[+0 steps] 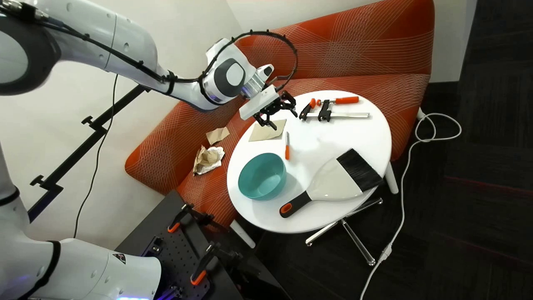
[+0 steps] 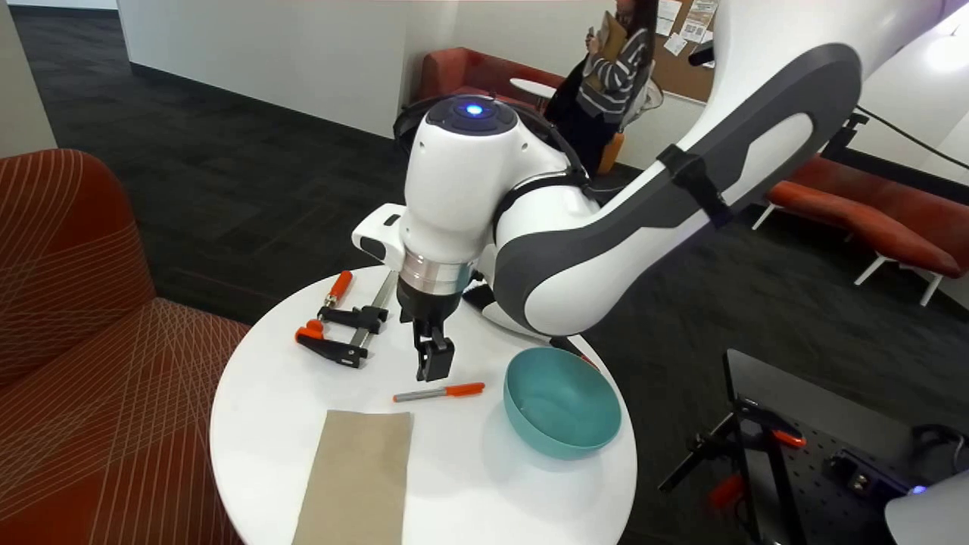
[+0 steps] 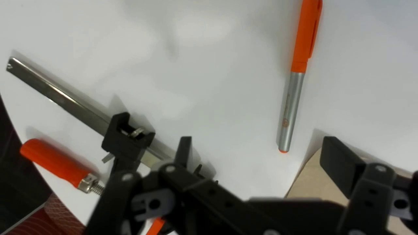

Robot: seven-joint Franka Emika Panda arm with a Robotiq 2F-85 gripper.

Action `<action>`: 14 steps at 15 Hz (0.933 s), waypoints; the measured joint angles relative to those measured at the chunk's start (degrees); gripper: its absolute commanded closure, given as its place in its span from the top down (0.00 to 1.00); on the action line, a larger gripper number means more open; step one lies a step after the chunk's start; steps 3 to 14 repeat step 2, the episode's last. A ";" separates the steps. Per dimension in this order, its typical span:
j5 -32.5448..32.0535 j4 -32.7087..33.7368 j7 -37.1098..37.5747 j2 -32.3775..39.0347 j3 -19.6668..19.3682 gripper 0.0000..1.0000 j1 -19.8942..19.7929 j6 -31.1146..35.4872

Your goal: Take the marker out of the bowl and put it on the table

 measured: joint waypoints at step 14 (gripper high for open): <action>0.00 0.01 0.00 0.23 -0.01 1.00 0.00 0.00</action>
